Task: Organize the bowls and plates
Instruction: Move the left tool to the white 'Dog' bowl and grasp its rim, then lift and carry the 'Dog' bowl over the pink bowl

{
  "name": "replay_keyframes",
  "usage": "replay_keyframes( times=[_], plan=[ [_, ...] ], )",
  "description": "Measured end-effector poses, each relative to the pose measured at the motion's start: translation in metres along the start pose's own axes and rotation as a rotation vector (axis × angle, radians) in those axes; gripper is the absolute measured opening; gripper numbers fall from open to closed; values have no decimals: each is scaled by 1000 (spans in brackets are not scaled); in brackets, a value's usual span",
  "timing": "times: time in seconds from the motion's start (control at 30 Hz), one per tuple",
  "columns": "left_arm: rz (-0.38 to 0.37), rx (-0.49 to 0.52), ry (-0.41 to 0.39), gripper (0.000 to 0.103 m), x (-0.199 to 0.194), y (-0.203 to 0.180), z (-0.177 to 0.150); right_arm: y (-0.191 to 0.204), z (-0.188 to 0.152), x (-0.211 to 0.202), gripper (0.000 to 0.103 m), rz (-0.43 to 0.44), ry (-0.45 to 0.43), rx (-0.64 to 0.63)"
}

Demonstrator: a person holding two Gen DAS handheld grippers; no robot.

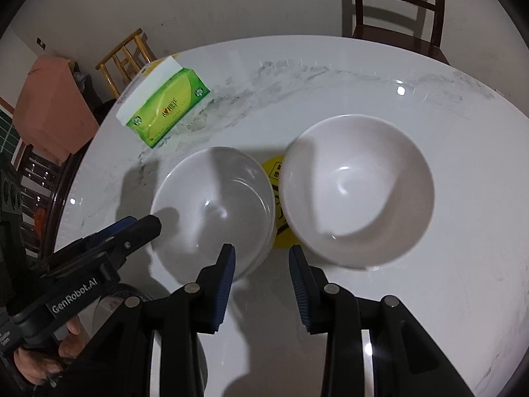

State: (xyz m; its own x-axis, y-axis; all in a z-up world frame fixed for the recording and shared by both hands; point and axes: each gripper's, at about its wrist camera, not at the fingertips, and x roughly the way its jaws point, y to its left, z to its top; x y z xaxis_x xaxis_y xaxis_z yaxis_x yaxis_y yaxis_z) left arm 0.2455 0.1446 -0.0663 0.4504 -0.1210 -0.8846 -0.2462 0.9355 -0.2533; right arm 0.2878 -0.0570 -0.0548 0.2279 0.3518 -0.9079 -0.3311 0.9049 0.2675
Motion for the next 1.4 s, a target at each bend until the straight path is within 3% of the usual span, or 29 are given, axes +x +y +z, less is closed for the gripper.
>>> replay_keyframes(
  times=[0.13, 0.27, 0.4, 0.53, 0.73, 1.13, 1.4],
  plan=[
    [15, 12, 9, 34, 12, -2, 5, 4, 7, 13, 33, -6, 18, -22],
    [19, 20, 25, 25, 24, -3, 9, 5, 10, 24, 32, -20, 31, -25],
    [15, 24, 46, 16, 34, -2, 9, 1, 12, 33, 20, -18, 48, -8],
    [-9, 17, 49, 10, 37, -3, 8, -1, 12, 33, 20, -7, 46, 3],
    [5, 37, 56, 9, 31, -11, -1, 0, 5, 29, 17, -19, 44, 9],
    [-8, 79, 8, 10, -24, -38, -23, -3, -26, -34, 16, -12, -26, 11],
    [-51, 148, -24, 11, -64, -81, -52, -22, -61, -91, 16, -37, -94, 36]
  ],
)
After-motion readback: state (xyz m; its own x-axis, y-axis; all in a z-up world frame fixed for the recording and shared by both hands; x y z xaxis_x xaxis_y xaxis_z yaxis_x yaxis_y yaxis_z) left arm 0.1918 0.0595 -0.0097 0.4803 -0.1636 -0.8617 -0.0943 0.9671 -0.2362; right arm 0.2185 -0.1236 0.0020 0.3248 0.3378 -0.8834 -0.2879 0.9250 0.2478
